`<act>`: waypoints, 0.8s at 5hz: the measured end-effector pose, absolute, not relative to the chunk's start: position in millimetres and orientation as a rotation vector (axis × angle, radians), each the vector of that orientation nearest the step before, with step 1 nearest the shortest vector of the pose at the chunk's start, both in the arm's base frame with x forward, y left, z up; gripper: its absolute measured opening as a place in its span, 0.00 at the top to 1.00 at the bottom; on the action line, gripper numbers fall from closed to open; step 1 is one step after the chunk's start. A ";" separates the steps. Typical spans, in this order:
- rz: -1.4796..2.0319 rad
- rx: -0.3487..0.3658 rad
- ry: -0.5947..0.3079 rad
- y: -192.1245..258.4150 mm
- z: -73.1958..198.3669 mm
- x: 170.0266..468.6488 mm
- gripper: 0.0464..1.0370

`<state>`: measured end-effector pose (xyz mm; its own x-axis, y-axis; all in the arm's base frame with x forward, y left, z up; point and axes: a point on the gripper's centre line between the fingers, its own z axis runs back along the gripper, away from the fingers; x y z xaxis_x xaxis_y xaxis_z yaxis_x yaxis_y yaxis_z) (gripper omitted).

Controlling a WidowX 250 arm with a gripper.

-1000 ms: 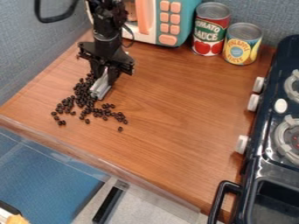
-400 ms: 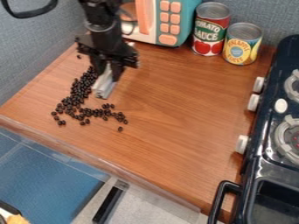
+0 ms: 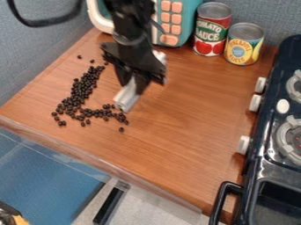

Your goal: Sweep into pile

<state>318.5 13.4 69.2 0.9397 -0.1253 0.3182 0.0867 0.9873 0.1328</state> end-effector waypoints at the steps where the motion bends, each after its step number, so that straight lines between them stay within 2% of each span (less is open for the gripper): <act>1: -0.171 0.148 -0.319 11.2 52.5 305.4 0.69; 2: -0.231 0.163 -0.286 15.7 32.9 284.8 0.69; 3: -0.260 0.175 -0.281 19.4 26.1 273.2 0.69; 4: -0.263 0.152 -0.282 22.5 31.0 255.7 0.69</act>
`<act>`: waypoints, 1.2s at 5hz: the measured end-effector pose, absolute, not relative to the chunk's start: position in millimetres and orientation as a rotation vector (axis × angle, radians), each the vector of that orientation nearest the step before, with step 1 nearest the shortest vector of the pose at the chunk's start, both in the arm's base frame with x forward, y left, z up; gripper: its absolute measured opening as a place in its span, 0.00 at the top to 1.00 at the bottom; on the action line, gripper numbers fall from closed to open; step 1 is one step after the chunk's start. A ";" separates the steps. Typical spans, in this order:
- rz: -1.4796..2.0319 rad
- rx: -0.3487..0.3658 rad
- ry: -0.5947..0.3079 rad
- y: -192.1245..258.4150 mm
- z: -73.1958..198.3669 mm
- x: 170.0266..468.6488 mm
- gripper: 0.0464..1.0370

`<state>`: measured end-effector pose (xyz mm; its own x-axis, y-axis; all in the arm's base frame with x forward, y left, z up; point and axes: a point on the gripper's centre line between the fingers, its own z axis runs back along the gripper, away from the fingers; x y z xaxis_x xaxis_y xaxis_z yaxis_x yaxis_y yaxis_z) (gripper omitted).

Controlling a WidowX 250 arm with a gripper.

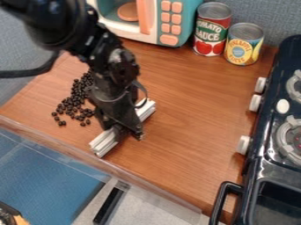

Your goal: Sweep into pile

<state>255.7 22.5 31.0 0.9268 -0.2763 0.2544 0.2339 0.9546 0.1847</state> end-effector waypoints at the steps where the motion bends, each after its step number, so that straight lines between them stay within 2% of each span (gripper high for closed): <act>1: -0.281 0.133 -0.300 18.8 42.6 248.6 0.69; 2: -0.278 0.118 -0.329 15.7 55.6 243.2 0.69; 3: -0.293 0.115 -0.328 8.6 54.8 243.2 0.69; 4: -0.286 0.119 -0.274 -0.9 35.6 249.4 0.69; 6: -0.230 0.093 -0.226 -14.0 26.9 273.0 0.69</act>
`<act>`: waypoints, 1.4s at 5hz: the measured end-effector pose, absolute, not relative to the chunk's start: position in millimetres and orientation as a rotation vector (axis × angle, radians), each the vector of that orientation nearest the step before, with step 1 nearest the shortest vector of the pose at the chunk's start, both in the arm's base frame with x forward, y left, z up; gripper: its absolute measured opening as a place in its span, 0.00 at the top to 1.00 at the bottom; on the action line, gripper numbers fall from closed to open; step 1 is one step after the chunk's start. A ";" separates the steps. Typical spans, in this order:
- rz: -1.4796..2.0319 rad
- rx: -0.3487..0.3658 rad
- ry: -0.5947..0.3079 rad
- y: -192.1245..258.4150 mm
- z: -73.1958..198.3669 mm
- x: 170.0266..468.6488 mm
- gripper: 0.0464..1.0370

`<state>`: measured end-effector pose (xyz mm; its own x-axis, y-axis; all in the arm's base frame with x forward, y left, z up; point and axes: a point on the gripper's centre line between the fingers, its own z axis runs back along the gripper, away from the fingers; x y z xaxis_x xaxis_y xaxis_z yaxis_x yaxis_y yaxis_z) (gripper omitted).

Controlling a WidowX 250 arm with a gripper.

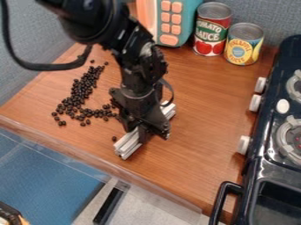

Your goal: Sweep into pile

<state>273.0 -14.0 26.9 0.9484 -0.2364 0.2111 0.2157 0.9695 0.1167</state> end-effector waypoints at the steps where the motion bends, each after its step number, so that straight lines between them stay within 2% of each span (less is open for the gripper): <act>1: -0.217 0.084 -0.225 -20.9 27.6 280.5 0.69; 3: -0.234 0.133 -0.249 -15.7 19.1 280.7 0.69; 5: -0.206 0.132 -0.246 2.9 17.2 279.7 0.69; 7: -0.164 0.138 -0.238 43.9 17.7 293.6 0.69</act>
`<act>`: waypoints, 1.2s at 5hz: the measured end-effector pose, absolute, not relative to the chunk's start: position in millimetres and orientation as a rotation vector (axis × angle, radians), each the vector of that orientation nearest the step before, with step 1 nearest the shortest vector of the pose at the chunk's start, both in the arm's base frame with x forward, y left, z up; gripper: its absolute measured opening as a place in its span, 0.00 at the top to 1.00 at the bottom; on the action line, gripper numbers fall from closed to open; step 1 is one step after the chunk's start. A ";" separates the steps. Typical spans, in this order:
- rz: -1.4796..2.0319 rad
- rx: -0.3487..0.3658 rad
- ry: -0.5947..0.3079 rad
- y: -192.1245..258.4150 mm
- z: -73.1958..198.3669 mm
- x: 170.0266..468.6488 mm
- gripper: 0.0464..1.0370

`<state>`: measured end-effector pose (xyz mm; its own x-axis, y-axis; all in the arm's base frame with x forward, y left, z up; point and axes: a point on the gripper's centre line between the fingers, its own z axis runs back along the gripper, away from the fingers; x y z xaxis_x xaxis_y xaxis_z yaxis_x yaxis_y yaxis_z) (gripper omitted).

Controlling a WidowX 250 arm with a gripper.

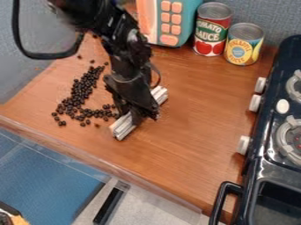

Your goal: Sweep into pile

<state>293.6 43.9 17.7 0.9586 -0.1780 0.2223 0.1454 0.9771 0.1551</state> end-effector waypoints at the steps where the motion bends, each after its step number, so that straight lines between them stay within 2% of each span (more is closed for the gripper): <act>1: -0.162 0.153 -0.232 64.7 17.7 295.9 0.69; 4: -0.115 0.200 -0.230 125.7 19.8 283.7 0.69; 6: -0.078 0.217 -0.226 148.1 20.1 282.1 0.69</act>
